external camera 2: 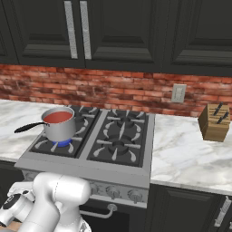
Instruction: Wait until the marinara sauce is simmered to a deep red color and then turn off the stove.
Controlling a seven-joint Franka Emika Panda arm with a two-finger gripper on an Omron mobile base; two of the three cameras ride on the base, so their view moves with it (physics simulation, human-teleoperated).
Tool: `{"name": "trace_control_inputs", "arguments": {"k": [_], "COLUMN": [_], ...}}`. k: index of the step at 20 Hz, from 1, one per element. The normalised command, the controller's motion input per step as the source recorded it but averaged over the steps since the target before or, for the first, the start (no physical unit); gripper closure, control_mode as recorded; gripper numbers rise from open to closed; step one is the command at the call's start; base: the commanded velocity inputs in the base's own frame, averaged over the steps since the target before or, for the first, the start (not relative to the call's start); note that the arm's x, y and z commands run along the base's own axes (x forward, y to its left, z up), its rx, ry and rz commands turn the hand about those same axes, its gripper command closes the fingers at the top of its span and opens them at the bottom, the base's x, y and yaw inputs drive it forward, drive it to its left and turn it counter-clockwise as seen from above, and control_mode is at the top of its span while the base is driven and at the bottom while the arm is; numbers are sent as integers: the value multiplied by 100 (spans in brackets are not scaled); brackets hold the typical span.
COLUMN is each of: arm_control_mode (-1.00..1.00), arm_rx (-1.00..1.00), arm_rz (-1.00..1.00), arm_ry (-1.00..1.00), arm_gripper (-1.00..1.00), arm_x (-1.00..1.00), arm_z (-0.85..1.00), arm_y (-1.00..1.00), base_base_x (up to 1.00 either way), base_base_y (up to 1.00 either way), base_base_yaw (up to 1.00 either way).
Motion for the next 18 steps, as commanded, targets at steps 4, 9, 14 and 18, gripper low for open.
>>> {"name": "trace_control_inputs", "arguments": {"k": [4, 9, 14, 18], "arm_control_mode": [-100, -100, -100, -100], "arm_rx": [0, 0, 0, 0], "arm_rz": [0, 0, 0, 0], "arm_ry": [0, 0, 0, 0], "arm_gripper": [100, 100, 100, 100], "arm_x": [0, 0, 0, 0], "arm_z": [0, 0, 0, 0], "arm_y": [0, 0, 0, 0], "base_base_x": [0, 0, 0, 0], "base_base_y": [0, 0, 0, 0], "base_base_yaw": [0, 0, 0, 0]}}
